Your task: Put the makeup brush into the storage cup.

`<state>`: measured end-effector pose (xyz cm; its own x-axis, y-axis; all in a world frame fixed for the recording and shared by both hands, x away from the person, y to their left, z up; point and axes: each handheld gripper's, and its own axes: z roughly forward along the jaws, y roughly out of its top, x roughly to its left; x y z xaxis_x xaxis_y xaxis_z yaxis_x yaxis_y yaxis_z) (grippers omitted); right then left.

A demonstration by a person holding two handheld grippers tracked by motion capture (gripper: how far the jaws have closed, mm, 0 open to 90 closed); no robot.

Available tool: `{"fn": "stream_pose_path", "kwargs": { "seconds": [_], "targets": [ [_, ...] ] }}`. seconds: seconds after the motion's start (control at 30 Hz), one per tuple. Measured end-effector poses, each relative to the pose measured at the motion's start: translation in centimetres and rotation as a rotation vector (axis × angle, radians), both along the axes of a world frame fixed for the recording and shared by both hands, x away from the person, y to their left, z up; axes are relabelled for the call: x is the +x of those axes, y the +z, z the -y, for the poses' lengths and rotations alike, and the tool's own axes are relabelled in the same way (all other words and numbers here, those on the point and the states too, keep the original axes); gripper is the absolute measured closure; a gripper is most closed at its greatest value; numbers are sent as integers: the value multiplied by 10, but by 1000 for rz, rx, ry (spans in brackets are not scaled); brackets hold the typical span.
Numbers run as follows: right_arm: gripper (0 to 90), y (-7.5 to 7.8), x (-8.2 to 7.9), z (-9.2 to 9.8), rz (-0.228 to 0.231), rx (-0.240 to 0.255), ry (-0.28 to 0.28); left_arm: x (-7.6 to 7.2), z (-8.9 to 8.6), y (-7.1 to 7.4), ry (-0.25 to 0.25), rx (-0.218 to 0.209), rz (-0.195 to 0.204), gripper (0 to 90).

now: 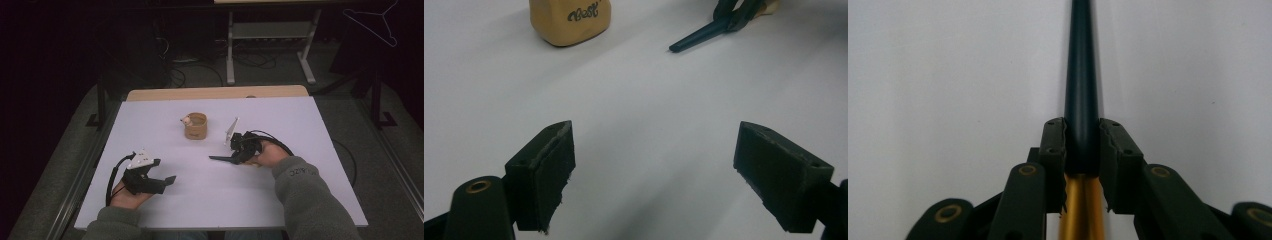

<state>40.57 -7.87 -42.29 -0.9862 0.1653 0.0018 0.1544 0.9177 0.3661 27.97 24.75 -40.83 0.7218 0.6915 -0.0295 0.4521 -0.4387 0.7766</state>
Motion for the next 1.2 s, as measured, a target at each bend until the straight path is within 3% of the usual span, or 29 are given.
{"fn": "stream_pose_path", "kwargs": {
  "seconds": [0.4, 0.63, 0.87, 0.97, 1.2],
  "targets": [
    [737, 0, 3, 3, -20, 15, -2, 0, 2, 0, -21, 1, -7, 188],
    [738, 5, -1, 6, -18, 23, -5, -3, 9, 4, -61, 21, 1, 202],
    [738, 17, -10, 8, -2, 61, 17, -4, 16, 7, -103, 31, 2, 217],
    [737, 22, -16, 7, 4, 70, 32, -4, 20, 10, -112, 11, -2, 224],
    [737, 34, -30, 3, 25, 98, 81, -2, 33, 24, -189, 37, 3, 248]
  ]
}}
